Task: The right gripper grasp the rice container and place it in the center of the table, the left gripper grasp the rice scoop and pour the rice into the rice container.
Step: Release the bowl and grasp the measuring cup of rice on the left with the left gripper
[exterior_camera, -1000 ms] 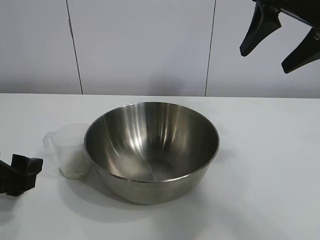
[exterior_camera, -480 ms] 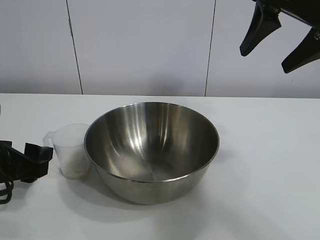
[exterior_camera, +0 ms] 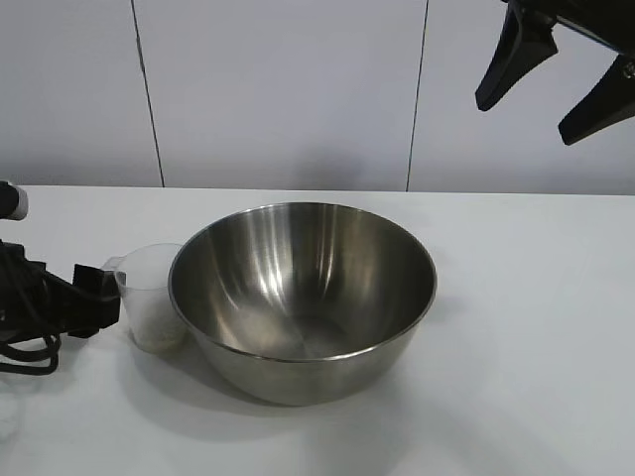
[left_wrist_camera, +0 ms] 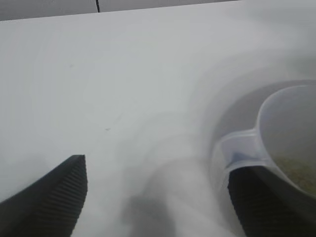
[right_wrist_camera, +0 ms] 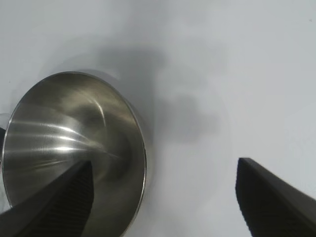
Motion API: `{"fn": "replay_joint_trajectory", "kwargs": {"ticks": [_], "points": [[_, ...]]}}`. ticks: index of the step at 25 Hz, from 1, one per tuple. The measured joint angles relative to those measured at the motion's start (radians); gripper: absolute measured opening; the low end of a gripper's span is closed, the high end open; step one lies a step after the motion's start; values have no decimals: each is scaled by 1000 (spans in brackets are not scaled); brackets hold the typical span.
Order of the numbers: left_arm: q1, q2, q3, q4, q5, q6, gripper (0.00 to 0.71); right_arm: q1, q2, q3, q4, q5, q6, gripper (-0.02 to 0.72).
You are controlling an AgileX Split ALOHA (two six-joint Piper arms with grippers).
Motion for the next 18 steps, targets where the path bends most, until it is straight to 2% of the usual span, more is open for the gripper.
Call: {"fn": "replay_joint_trajectory", "kwargs": {"ticks": [7,9,10,11,14,15,18], "points": [[0,0,0,0,0,0,570,0,0,0,0,-1,0,545],[0,0,0,0,0,0,550,0,0,0,0,-1,0,545],[0,0,0,0,0,0,509,0,0,0,0,-1,0,545],[0,0,0,1,0,0,437,0,0,0,0,-1,0,545],[0,0,0,7,0,0,157,0,0,0,0,-1,0,545],[0,0,0,7,0,0,98,0,0,0,0,-1,0,545],[0,0,0,7,0,0,26,0,0,0,0,-2,0,545]]}}
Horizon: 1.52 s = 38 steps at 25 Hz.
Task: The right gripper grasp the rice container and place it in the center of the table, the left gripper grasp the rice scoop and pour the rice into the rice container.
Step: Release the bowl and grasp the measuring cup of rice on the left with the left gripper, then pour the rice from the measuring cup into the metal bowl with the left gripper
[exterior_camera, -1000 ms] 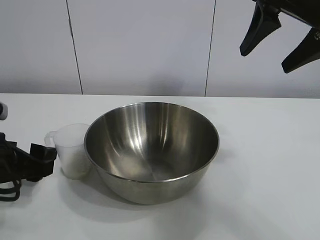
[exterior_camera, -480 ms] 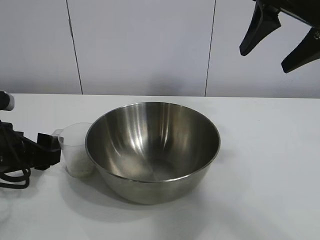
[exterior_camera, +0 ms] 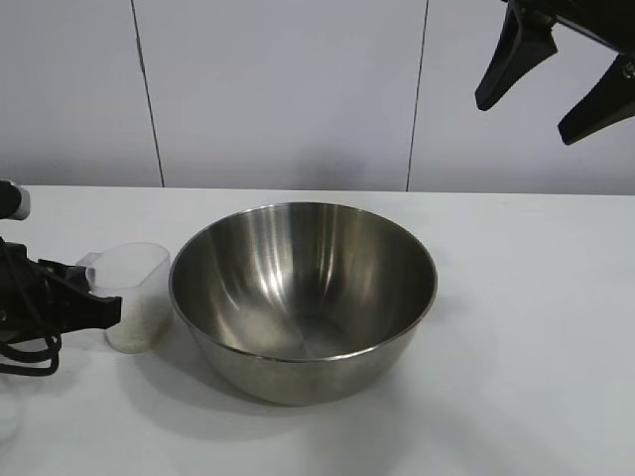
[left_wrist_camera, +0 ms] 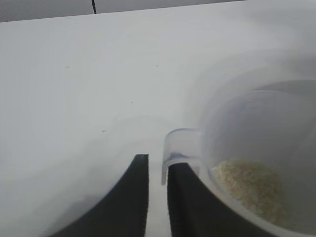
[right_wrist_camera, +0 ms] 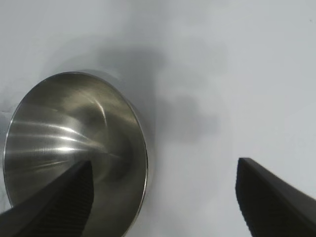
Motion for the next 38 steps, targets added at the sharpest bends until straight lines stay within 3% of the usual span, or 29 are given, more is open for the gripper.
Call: {"fn": "replay_joint_trajectory", "kwargs": {"ticks": [9,21,29,33,35,38], "points": [[0,-11,0,12,1,-4,12,0,0,0,0,0,0,545],[0,-171,0,8,7,4,12,0,0,0,0,0,0,545],[0,-422,-19,41,335,85,11,0,0,0,1,0,0,545],[-2,-553,-92,125,579,70,11,0,0,0,2,0,0,545],[-20,-593,-128,171,673,55,11,0,0,0,2,-1,0,545],[-79,-607,-162,233,716,42,11,0,0,0,3,-1,0,545]]}}
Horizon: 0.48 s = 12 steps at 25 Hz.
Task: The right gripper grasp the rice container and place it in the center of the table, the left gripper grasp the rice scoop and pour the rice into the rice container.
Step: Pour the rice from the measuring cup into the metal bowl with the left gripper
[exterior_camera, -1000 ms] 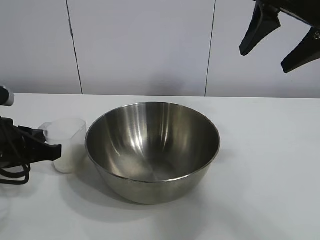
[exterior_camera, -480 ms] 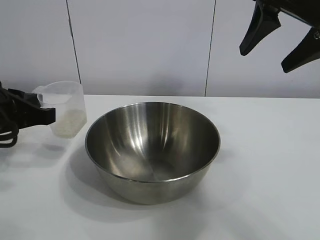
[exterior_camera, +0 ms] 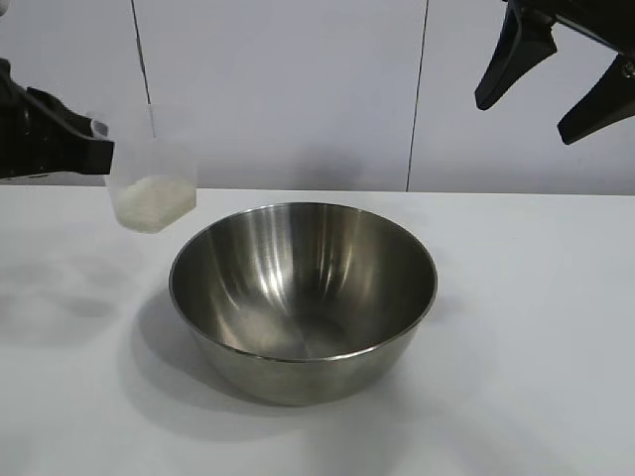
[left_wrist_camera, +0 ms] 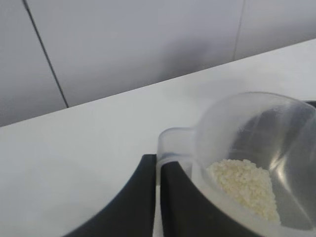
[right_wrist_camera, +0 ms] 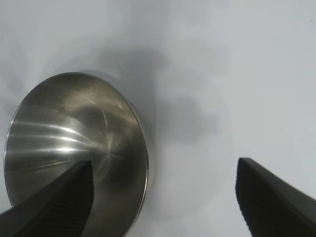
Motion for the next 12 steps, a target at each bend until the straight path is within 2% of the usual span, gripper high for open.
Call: {"fn": "replay_joint_trajectory", "kwargs": {"ticks": [3,6,9,12], "points": [[-66,1,-20,21,13,-1,11,0,0,0,2,0,0,545],[-105,24,-35,28,9,6,11,0,0,0,5,-1,0,545],[-111,70,-46,70,-9,28,11,0,0,0,5,-1,0,545],[-111,122,-64,173,-46,34,11,0,0,0,5,-4,0,545]]}}
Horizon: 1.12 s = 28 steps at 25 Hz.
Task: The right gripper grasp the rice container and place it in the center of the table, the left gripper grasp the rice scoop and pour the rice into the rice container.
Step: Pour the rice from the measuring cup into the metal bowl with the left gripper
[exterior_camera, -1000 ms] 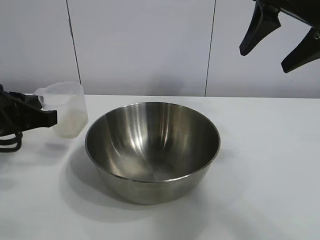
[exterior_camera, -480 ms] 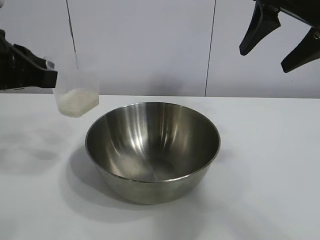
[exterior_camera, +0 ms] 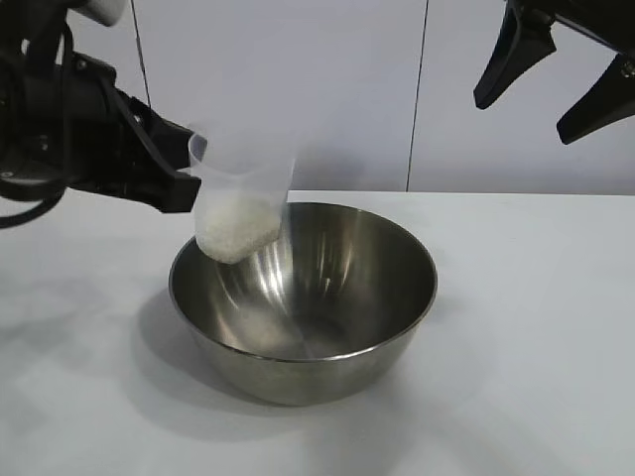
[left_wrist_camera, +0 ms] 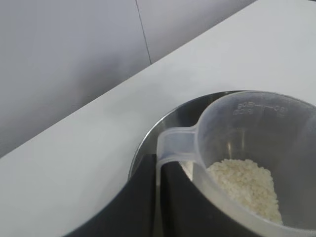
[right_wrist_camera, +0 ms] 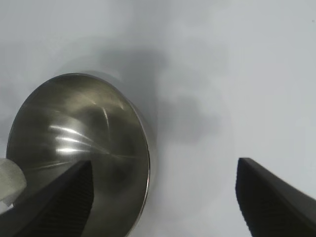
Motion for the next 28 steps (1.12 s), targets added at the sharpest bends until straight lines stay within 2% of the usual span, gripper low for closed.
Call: {"fn": "replay_joint_trajectory", "kwargs": {"ticks": [2,5,11,23,25,28], "points": [[0,29,-22,62,-19,21,11,0,0,0,0,-3,0,545],[0,50,-57,84,-29,131,11,0,0,0,0,-6,0,545],[0,52,-76,69,-44,488,11,0,0,0,0,-12,0,545],[-2,53,-76,54,-46,1076,10,0,0,0,11,-23,0,545],[-16,53,-76,34,-46,1162,10,0,0,0,12,-28,0,545],[-63,53,-76,-34,-47,1289,10,0,0,0,16,-37,0,545]]}}
